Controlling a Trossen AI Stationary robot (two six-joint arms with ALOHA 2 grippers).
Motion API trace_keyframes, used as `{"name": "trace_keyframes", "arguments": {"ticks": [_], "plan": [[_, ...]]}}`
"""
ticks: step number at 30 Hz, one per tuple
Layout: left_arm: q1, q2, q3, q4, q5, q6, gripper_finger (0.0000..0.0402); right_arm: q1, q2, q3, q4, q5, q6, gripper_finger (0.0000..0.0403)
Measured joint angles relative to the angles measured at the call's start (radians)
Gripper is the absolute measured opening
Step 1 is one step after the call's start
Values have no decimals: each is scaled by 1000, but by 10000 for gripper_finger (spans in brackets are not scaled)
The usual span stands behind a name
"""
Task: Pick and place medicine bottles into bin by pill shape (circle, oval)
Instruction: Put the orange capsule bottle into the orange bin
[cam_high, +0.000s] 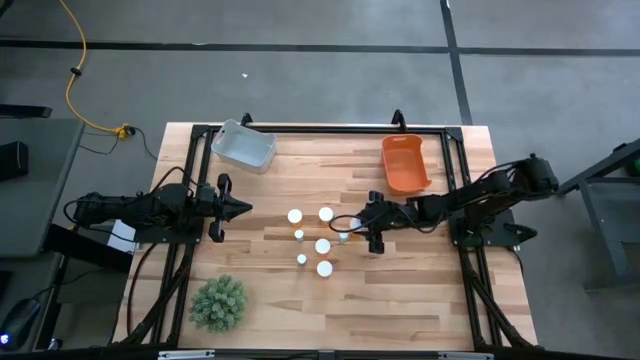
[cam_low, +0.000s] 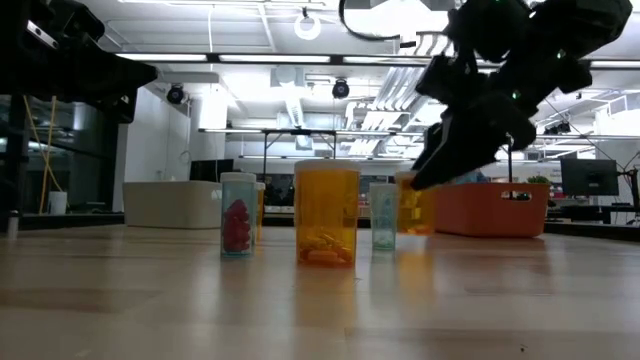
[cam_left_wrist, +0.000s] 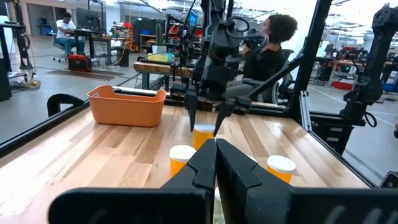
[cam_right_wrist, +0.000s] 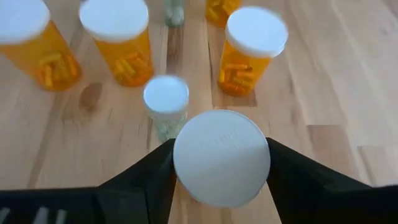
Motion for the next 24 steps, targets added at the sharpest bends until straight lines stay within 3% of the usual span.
{"name": "trace_keyframes", "arguments": {"ticks": [15, 19, 24], "plan": [[0, 0, 0, 0, 0, 0, 1, 0, -275, 0, -72, 118, -29, 201], [0, 0, 0, 0, 0, 0, 1, 0, -333, 0, -99, 249, -36, 201], [0, 0, 0, 0, 0, 0, 1, -14, -384, 0, -192, 510, 11, 201]]}}
